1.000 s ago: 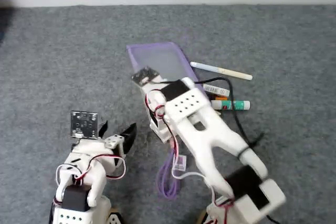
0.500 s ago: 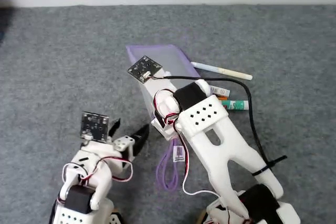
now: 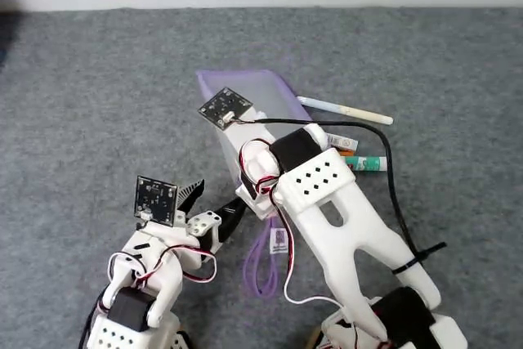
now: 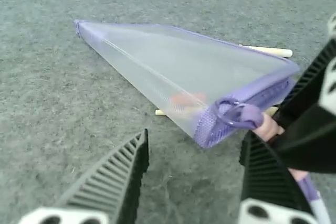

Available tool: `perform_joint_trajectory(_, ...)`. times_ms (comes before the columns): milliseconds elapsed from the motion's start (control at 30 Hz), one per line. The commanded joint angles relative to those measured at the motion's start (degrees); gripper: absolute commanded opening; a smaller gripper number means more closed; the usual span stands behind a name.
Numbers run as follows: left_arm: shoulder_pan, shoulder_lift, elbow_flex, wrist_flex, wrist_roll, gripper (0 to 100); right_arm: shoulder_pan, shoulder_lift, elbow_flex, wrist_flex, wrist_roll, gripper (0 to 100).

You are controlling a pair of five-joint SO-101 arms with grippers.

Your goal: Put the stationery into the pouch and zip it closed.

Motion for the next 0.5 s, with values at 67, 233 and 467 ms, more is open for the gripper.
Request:
perform_joint_trajectory(67, 0.2, -0.2, -0.6, -1.4, 0.4, 27, -3.6, -2.9, -6.6, 4.6, 0.5, 0.9)
perform_joint_trajectory(233, 0.2, -0.1, -0.6, -1.0, 0.4, 27, -5.9, -2.9, -10.1, 7.7, 0.3, 0.9)
perform_joint_trajectory(467, 0.1, -0.1, -0.6, 1.2, 0.4, 27, -7.8, -2.9, -14.2, 10.7, 0.2, 0.9)
